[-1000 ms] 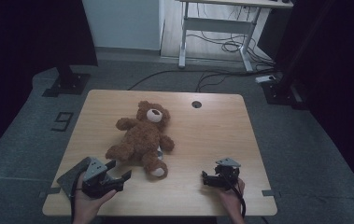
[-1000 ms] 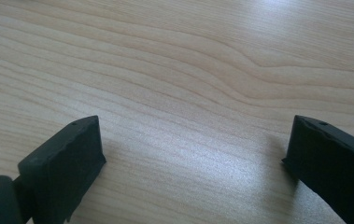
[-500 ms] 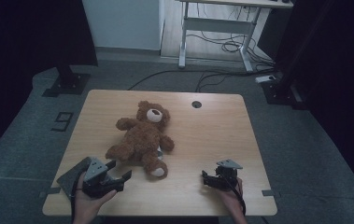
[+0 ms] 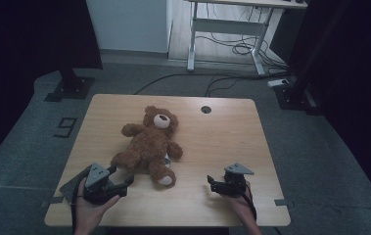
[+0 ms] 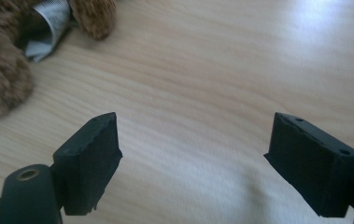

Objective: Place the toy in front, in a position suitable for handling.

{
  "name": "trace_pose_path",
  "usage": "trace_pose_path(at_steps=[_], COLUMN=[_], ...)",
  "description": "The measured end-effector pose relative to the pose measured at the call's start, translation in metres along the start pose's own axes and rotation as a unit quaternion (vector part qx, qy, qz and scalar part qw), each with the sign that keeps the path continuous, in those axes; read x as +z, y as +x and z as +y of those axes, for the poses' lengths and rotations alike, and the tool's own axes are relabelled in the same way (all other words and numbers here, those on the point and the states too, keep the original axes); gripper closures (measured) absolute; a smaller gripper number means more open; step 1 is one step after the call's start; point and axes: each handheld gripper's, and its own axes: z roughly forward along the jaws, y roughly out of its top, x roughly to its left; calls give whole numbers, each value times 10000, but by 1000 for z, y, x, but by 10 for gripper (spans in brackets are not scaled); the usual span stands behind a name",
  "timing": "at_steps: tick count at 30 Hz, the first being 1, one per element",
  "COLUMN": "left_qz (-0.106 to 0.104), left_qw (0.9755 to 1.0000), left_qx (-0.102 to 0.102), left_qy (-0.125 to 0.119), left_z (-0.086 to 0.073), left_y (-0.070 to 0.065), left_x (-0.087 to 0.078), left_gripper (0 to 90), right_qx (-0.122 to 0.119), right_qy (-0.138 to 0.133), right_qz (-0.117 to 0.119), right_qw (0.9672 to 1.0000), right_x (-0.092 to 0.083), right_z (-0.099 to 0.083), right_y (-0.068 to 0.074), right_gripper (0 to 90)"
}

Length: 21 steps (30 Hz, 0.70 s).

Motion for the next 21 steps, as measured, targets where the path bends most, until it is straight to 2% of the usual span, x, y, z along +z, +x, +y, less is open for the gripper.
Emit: trace_pose_path(at_steps=[3,6,9,10,11,13,15,17,18,19,20,21], left_qz=[114,346,381,387,412,468,584,597,610,610,629,613], left_qw=[9999,9994,9992,9991,9988,9982,9971,9969,9966,9966,9961,9961], left_qx=[19,-82,-83,-74,-56,-74,-103,-154,-209,-209,-246,-261], left_qy=[-6,38,93,177,277,368,471,496,517,517,570,583], left_z=[2,7,8,9,10,11,11,10,9,9,8,7], left_y=[3,10,13,14,18,22,26,28,30,30,32,33], left_x=[1,8,14,20,29,39,47,51,55,55,60,62], left_gripper=[245,225,212,212,209,210,213,214,216,219,221,221], right_qx=[-84,-229,-294,-325,-335,-349,-403,-476,-735,-735,-844,-885], right_qy=[-37,-93,-119,-134,-179,-192,-203,-202,-95,-95,-6,38], right_qz=[58,150,209,250,390,483,610,681,769,769,920,998], right_qw=[9999,9996,9993,9991,9985,9980,9971,9963,9943,9943,9922,9911], right_x=[3,11,15,16,22,26,35,41,54,54,67,73], right_z=[6,21,31,35,48,57,68,74,84,84,92,95], right_y=[1,4,6,7,9,11,14,18,25,25,33,36], right_gripper=[164,163,164,164,168,175,187,191,207,207,220,222])
